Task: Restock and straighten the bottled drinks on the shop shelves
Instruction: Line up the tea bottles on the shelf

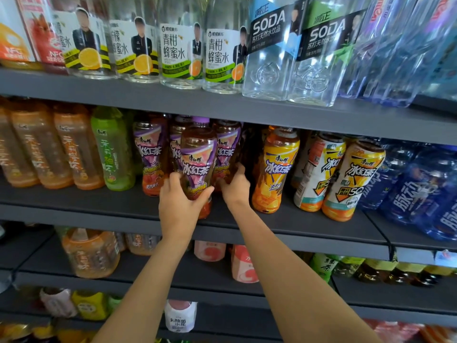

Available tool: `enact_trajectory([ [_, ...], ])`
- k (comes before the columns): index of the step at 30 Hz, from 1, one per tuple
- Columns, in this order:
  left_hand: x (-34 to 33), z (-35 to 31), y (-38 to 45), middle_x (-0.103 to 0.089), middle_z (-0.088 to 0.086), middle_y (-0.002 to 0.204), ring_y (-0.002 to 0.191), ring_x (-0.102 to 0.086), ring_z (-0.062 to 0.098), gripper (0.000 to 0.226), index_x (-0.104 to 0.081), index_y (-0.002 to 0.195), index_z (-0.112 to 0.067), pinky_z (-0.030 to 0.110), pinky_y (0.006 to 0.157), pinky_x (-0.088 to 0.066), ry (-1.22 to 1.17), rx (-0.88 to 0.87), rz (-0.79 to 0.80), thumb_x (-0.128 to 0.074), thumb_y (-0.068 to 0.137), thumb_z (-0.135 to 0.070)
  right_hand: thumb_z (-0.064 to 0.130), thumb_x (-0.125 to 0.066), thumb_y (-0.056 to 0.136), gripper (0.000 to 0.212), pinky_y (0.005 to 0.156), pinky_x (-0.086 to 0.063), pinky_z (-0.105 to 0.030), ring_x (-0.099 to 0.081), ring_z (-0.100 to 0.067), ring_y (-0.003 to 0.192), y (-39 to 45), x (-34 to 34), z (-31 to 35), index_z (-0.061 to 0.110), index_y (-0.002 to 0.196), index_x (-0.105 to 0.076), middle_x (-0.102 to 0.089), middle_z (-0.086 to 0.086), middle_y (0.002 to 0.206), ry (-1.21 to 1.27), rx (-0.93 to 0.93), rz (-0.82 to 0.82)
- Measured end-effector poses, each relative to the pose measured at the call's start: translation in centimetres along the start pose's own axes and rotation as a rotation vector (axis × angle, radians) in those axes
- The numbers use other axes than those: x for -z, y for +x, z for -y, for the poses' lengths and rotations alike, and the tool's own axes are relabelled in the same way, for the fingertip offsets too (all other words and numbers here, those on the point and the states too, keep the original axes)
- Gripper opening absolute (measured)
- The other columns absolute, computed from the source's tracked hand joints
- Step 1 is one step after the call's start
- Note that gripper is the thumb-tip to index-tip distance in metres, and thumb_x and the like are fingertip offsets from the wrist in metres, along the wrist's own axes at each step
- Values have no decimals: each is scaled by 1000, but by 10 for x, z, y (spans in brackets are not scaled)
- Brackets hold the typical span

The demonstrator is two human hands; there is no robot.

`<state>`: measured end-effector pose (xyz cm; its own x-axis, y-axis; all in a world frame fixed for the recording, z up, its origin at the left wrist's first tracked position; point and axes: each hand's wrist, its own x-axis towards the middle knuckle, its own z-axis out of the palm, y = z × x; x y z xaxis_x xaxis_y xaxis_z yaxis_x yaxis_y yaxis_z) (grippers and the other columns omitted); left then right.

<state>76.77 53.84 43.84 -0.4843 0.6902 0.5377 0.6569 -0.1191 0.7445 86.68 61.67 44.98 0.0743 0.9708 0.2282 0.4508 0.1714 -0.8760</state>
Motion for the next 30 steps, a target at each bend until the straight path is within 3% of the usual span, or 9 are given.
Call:
enact_trajectory([
  [3,-1,-1,0,-55,8,107,103,-52,24,62,-49,110,-7,31,77,-43,0,-14,0,-73,70,-46,7,-55,90,53,101,-39,-24,-48,-24,124,-17,7,-3,6,139,-35,-52,-12,133,85,93,-51],
  [6,-8,-6,1,-55,5,107,103,-53,23,60,-48,110,-10,34,77,-46,-5,-25,14,-74,69,-46,-2,-50,88,53,92,-36,-11,-49,-19,122,-31,16,-5,8,138,-37,-53,-8,131,53,198,92],
  [11,-21,-15,7,-54,6,111,107,-51,26,61,-46,112,-10,41,80,-50,-15,2,49,-74,70,-46,5,-62,80,67,98,-47,-37,-55,-21,115,-36,19,-15,15,139,-33,-58,-7,125,46,191,324],
  [15,-24,-16,9,-52,9,116,111,-49,27,65,-45,116,-8,42,87,-47,-17,10,87,-73,71,-45,9,-67,80,54,90,-47,-27,-58,-21,109,-35,20,-18,6,129,-45,-62,-9,118,-70,211,197],
  [19,-17,-2,11,-53,6,117,109,-52,21,54,-52,119,-10,34,89,-46,-111,-61,183,-70,77,-41,11,-69,81,50,94,-48,-36,-59,-24,108,-34,16,-19,5,126,-48,-63,-11,115,-46,189,170],
  [23,-8,13,7,-53,10,118,113,-48,24,39,-54,120,-9,30,91,-41,-67,-50,-34,-63,86,-27,17,-72,79,63,99,-43,-31,-54,-22,117,-30,17,-18,7,133,-41,-58,-9,125,-40,134,200],
  [25,-6,16,12,-49,13,122,117,-44,26,47,-47,125,-5,31,94,-39,-45,62,-97,-64,85,-24,24,-76,75,73,100,-43,-31,-52,-20,119,-30,14,-14,9,135,-38,-55,-7,128,-58,146,166],
  [27,-9,17,17,-46,15,129,123,-40,27,61,-39,132,-2,33,98,-37,6,137,-37,-66,84,-27,31,-80,70,79,97,-46,-35,-52,-22,116,-33,9,-11,8,133,-39,-55,-8,125,-96,156,61],
  [30,-18,15,22,-44,16,133,126,-38,29,70,-32,138,-1,36,101,-35,93,158,23,-66,83,-31,34,-78,72,61,84,-50,-34,-58,-25,104,-35,4,-8,5,118,-50,-61,-10,112,-178,159,-62],
])
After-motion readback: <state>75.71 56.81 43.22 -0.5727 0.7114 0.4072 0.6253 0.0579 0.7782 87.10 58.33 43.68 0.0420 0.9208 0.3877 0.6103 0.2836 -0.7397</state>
